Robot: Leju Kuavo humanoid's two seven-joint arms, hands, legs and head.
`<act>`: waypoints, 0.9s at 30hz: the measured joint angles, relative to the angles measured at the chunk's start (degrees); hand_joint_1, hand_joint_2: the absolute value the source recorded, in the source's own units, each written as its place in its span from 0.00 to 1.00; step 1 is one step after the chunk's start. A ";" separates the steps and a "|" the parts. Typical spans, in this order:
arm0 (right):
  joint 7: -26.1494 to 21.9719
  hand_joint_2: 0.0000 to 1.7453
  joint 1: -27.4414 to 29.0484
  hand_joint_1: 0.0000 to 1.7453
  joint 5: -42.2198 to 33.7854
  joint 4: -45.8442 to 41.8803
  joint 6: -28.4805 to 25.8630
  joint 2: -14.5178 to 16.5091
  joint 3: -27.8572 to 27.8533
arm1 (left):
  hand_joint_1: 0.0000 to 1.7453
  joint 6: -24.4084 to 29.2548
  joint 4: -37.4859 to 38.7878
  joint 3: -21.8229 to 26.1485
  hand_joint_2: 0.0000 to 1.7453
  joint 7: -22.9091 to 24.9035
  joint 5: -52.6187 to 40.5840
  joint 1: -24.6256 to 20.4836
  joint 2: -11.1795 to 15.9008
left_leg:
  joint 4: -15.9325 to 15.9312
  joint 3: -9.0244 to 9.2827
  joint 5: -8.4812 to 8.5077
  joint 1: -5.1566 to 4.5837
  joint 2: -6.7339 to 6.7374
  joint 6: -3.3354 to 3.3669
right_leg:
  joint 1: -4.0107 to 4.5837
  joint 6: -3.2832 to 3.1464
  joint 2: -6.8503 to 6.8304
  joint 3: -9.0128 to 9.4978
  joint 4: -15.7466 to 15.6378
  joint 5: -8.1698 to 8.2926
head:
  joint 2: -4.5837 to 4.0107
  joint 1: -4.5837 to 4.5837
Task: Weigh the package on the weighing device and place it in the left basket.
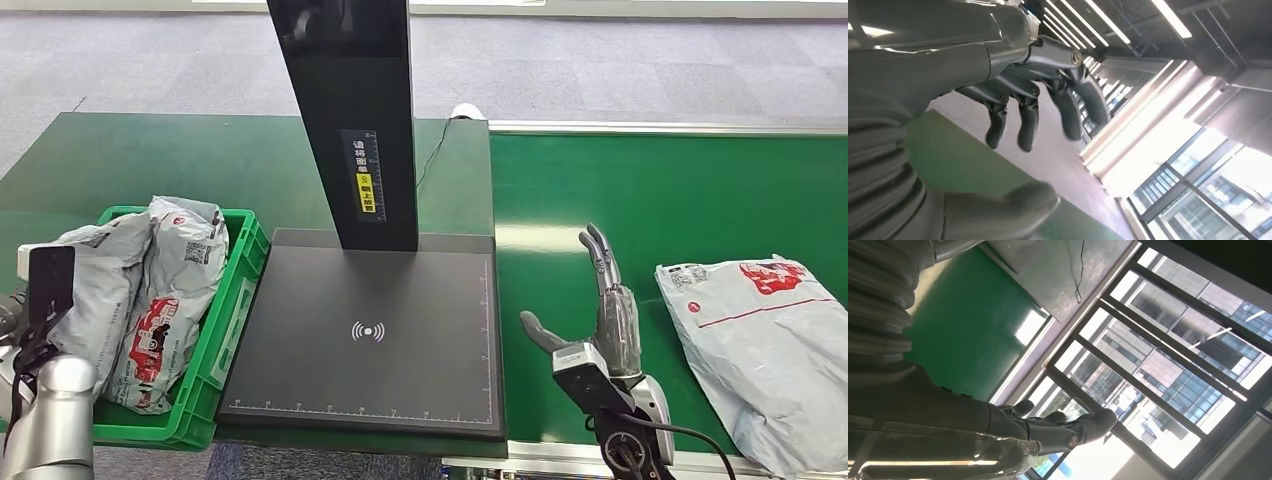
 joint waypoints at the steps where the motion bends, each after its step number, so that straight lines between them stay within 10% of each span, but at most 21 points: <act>1: 0.01 1.00 -0.05 0.00 -0.02 0.00 -0.01 -0.02 0.00 | 0.00 -0.01 0.52 -0.28 1.00 -0.79 1.21 0.04 0.11 | 0.00 -0.01 0.00 0.00 -0.01 0.00 | 0.00 0.00 0.00 0.00 0.00 0.00 | 0.00 -0.01; 17: -0.05 1.00 -0.10 0.00 -0.22 0.00 -0.07 -0.49 0.00 | 0.00 0.36 -0.40 -3.83 1.00 -5.46 5.65 2.31 -0.44 | 0.00 -0.01 0.00 0.01 0.00 0.00 | 0.01 0.00 0.00 0.01 0.00 0.00 | 0.00 -0.01; 27: -1.52 1.00 -1.72 0.00 -2.67 1.33 -0.07 -0.90 0.54 | 0.00 0.63 -17.36 -5.37 1.00 -28.10 10.57 8.65 -9.27 | 0.01 -0.05 -0.02 -0.05 -0.04 0.02 | -0.07 0.01 -0.02 0.01 -0.04 0.00 | 0.00 -0.01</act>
